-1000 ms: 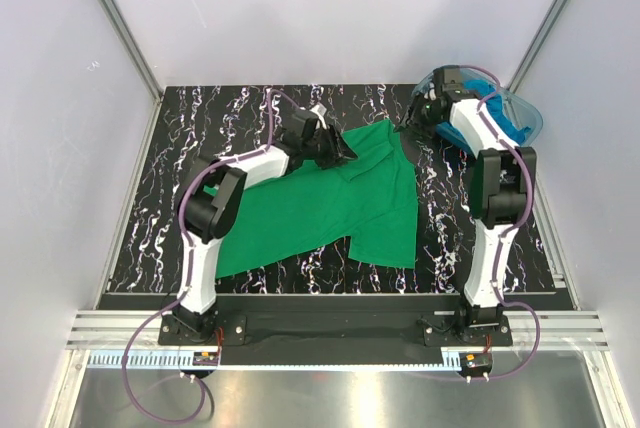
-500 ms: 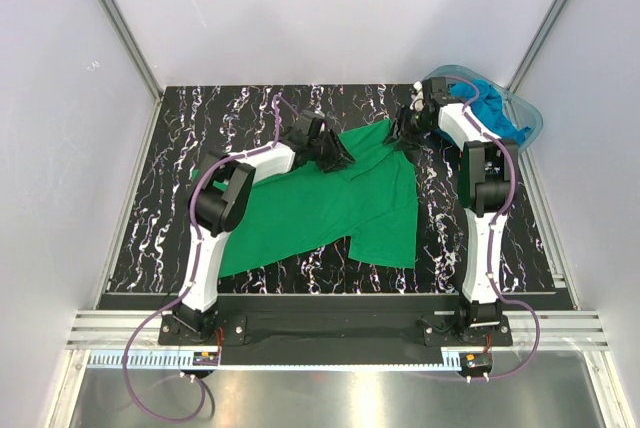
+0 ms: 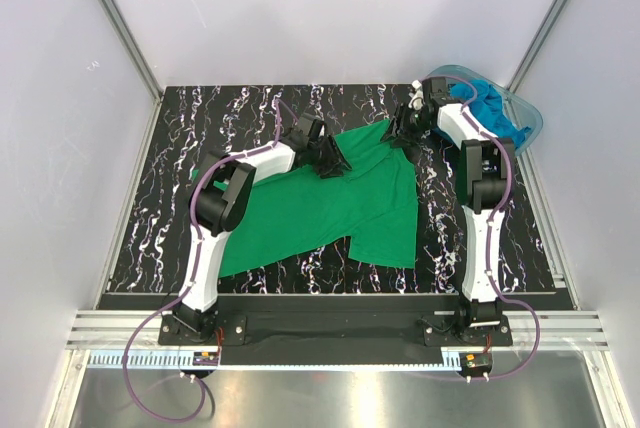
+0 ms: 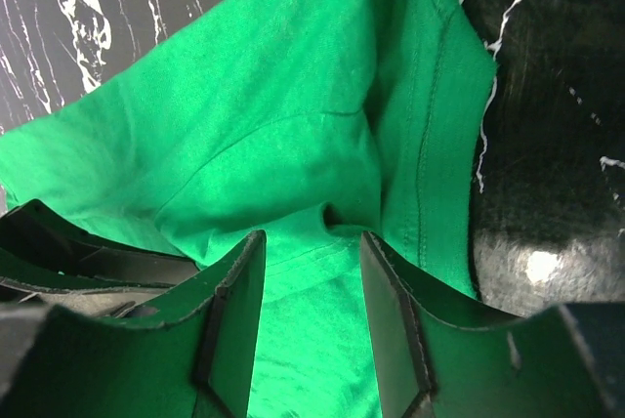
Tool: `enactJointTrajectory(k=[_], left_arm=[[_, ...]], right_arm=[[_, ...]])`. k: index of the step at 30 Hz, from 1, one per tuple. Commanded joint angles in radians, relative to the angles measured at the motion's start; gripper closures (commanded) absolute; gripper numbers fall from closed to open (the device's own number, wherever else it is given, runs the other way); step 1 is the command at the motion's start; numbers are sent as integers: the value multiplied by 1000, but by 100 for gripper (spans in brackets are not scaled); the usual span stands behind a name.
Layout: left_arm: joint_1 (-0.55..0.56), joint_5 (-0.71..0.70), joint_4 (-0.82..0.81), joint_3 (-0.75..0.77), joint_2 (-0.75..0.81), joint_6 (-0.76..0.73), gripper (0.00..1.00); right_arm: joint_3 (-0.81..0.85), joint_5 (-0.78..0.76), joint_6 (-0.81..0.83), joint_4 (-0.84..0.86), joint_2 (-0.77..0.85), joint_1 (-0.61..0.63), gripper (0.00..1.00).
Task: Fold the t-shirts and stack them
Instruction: Fold the tshirt
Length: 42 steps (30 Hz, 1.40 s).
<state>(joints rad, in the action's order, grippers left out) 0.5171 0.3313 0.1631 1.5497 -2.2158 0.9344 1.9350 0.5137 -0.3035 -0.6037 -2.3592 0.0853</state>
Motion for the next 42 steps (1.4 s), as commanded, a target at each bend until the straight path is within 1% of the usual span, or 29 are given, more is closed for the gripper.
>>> enactJointTrajectory(k=[1,6,10,13,17,21,25,33,37,42], left_arm=[[3,-8,-7,38,-12,-17,59],[3,-5,1,33,-15,-19,59],[3,0,3,33,-21,-9,59],[3,0,3,35,-22,-8,59],[3,2,3,41,-27,-11,59],[3,6,3,46,-30,-5,59],[3,6,7,43,-30,-11,59],[3,5,13,36,-30,-16,59],[3,5,12,33,-30,-16,59],[3,6,10,29,-31,-16,59]], right_arm=[[65,9,32,2,-11,-4,49],[85,0,50,-7,-26,-9,45],[99,20,50,-16,-48,-10,45],[73,39,46,4,-40,-10,46],[-4,57,43,42,-2,-12,46],[-16,80,35,59,3,-12,46],[-34,82,24,77,12,-10,50],[-123,75,-20,133,97,-25,56],[-142,74,-22,134,133,-27,56],[-156,80,-26,143,143,-27,56]])
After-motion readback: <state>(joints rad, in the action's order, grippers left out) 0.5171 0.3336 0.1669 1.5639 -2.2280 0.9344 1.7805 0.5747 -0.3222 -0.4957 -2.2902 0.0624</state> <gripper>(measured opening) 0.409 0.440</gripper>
